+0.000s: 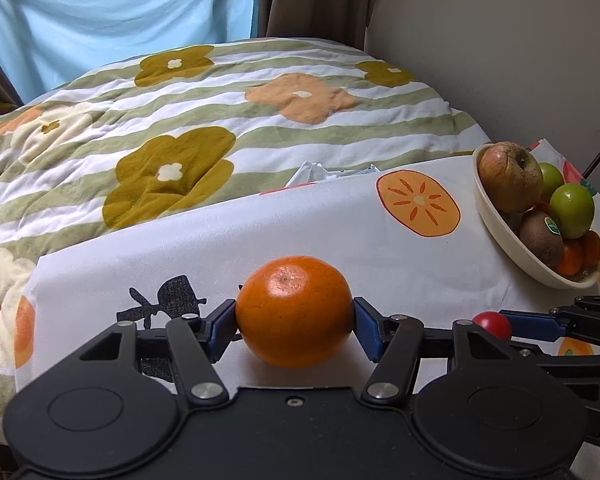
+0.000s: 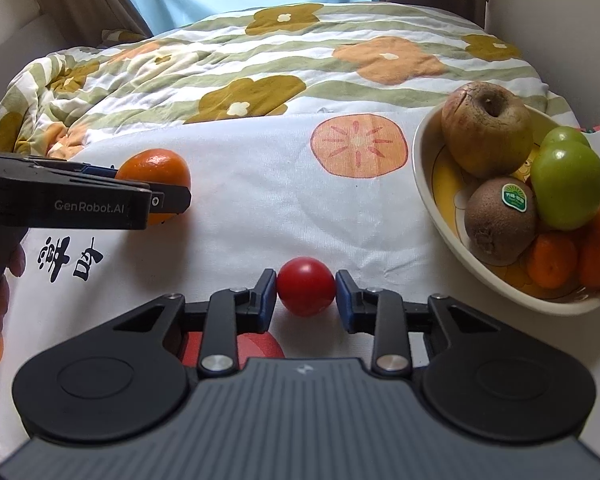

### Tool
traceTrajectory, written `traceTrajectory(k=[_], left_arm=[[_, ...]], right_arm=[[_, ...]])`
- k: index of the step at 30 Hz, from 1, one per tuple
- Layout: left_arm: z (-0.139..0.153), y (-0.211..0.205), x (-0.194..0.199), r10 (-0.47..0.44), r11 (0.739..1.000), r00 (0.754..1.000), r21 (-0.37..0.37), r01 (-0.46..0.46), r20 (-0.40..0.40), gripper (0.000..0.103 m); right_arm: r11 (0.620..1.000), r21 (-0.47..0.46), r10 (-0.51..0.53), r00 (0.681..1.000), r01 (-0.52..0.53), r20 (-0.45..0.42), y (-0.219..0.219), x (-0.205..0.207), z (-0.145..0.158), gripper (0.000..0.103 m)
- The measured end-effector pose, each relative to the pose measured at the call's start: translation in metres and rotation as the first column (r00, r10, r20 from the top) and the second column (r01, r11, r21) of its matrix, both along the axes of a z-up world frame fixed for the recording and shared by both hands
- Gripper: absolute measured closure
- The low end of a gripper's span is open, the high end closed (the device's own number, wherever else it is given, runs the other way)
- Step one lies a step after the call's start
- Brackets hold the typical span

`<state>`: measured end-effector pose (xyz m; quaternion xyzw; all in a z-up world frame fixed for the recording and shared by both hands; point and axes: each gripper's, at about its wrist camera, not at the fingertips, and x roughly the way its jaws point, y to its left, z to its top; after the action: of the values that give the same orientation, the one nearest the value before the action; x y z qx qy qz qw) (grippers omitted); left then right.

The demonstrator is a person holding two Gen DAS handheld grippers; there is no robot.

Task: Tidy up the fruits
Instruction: 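Carry the orange over the bowl with the left tool while the right tool carries the tomato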

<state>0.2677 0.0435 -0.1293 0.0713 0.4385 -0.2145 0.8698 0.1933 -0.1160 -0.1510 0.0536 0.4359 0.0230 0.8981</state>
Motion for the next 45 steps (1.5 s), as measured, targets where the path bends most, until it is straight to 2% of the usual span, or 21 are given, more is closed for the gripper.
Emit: traceTrajectory(k=[14,20,29,38,45], left_arm=[[0.044,-0.014,-0.047,0.015,1.000,0.993,0.020,-0.018,0.114,0.038],[0.069,-0.037,-0.065,0.012,1.000,0.989,-0.005,-0.012,0.144,0.038],[0.093,-0.086,-0.076,0.000,1.000,0.984,-0.029,0.005,0.179,0.038],[0.099,-0.145,-0.069,-0.019,0.999,0.981,-0.031,0.025,0.195,0.038],[0.076,-0.181,-0.049,0.013,1.000,0.987,-0.026,-0.009,0.158,0.038]], right_arm=[[1.000,0.025,-0.015,0.997,0.013,0.075,-0.032,-0.033,0.043,0.057],[0.996,0.048,-0.076,0.991,0.071,0.109,-0.068,-0.048,0.066,0.057],[0.994,0.032,-0.106,0.978,0.102,0.177,-0.130,-0.057,0.099,0.057],[0.993,0.021,-0.121,0.971,0.119,0.205,-0.195,-0.044,0.109,0.057],[0.996,0.007,-0.088,0.978,0.088,0.188,-0.228,-0.028,0.099,0.057]])
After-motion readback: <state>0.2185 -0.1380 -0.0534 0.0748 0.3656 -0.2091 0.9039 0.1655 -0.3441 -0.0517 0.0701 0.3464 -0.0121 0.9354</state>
